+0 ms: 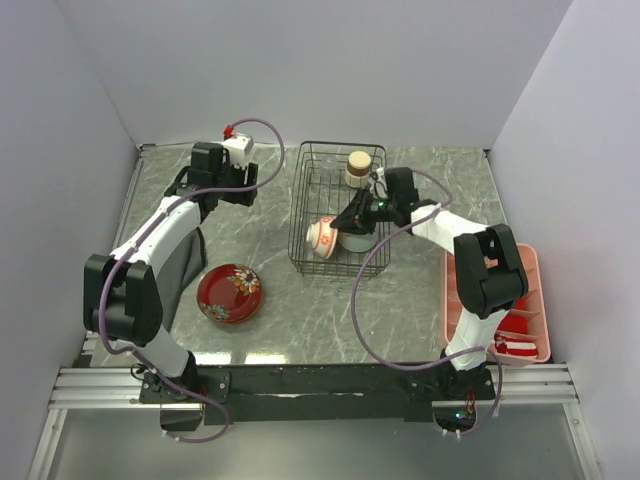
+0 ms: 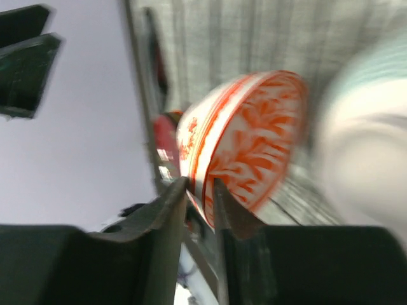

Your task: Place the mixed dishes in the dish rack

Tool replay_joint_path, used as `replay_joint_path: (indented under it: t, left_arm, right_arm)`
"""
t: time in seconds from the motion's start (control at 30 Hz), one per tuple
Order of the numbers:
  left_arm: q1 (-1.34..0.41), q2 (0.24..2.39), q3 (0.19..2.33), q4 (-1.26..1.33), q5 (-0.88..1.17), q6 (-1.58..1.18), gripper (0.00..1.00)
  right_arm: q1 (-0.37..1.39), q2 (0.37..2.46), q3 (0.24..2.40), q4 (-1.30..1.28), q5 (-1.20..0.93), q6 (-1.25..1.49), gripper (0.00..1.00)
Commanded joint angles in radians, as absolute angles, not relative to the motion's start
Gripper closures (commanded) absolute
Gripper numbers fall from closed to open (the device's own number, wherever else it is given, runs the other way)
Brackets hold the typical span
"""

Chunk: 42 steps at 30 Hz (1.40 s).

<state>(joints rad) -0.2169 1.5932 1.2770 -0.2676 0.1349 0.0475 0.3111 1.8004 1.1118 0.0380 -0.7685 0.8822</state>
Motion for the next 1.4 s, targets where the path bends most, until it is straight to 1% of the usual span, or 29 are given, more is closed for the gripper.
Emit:
replay_joint_path:
  t: [0.0,0.03,0.07,0.1,0.13,0.23,0.3,0.4,0.43,0.5,0.63,0.73,0.77,0.87,1.0,1.13,1.2,1.3,1.33,1.37]
  left_arm:
    - [-0.23,1.604,1.301,-0.212,0.163,0.029,0.32]
    - [-0.23,1.608,1.301,-0.206,0.164,0.026,0.32]
    - [-0.232,1.609,1.301,-0.201,0.164,0.025,0.32]
    - [-0.235,1.614,1.299,-0.195,0.166,0.023,0.32]
    - [-0.236,1.617,1.299,-0.19,0.164,0.02,0.32]
    - [-0.252,1.621,1.299,-0.173,0.158,0.015,0.32]
    - [-0.268,1.626,1.304,-0.173,0.15,0.028,0.32]
    - [-0.279,1.628,1.312,-0.179,0.144,0.044,0.32]
    - [-0.281,1.626,1.312,-0.179,0.143,0.044,0.32]
    - [-0.281,1.626,1.31,-0.181,0.141,0.044,0.32]
    - [-0.282,1.628,1.302,-0.178,0.141,0.048,0.32]
    - [-0.282,1.626,1.299,-0.179,0.143,0.048,0.32]
    - [-0.282,1.625,1.299,-0.181,0.144,0.049,0.31]
    - [-0.282,1.614,1.299,-0.179,0.144,0.052,0.32]
    - [-0.282,1.598,1.279,-0.166,0.138,0.055,0.31]
    - [-0.284,1.582,1.269,-0.17,0.149,0.04,0.31]
    - [-0.287,1.562,1.256,-0.173,0.152,0.041,0.31]
    - [-0.288,1.534,1.235,-0.169,0.14,0.052,0.31]
    - [-0.288,1.528,1.227,-0.166,0.138,0.055,0.31]
    - [-0.288,1.514,1.21,-0.166,0.134,0.061,0.3]
  right_arm:
    - [0.278,1.802,1.254,-0.44,-0.733,0.567,0.67]
    - [0.276,1.809,1.331,-0.515,-0.714,0.449,0.64]
    - [0.278,1.822,1.363,-0.634,-0.687,0.404,0.62]
    - [0.278,1.827,1.388,-0.675,-0.669,0.367,0.6]
    - [0.278,1.83,1.419,-0.702,-0.658,0.315,0.56]
    - [0.278,1.851,1.446,-0.715,-0.64,0.293,0.52]
    - [0.282,1.87,1.447,-0.678,-0.643,0.317,0.52]
    - [0.316,1.885,1.45,-0.657,-0.623,0.319,0.57]
    - [0.324,1.89,1.45,-0.652,-0.623,0.316,0.65]
    - [0.34,1.91,1.459,-0.647,-0.623,0.318,0.68]
    - [0.359,1.947,1.491,-0.647,-0.614,0.287,0.66]
    - [0.364,1.954,1.519,-0.693,-0.606,0.24,0.64]
    - [0.359,1.938,1.529,-0.745,-0.6,0.21,0.64]
    - [0.342,1.856,1.555,-0.829,-0.548,0.099,0.58]
    - [0.373,1.858,1.71,-0.998,-0.5,-0.108,0.5]
    - [0.422,1.833,1.736,-1.014,-0.424,-0.239,0.47]
    - [0.452,1.804,1.726,-0.988,-0.425,-0.29,0.46]
    - [0.491,1.752,1.663,-0.883,-0.436,-0.451,0.36]
    - [0.512,1.744,1.651,-0.852,-0.43,-0.521,0.29]
    - [0.523,1.741,1.641,-0.823,-0.395,-0.543,0.24]
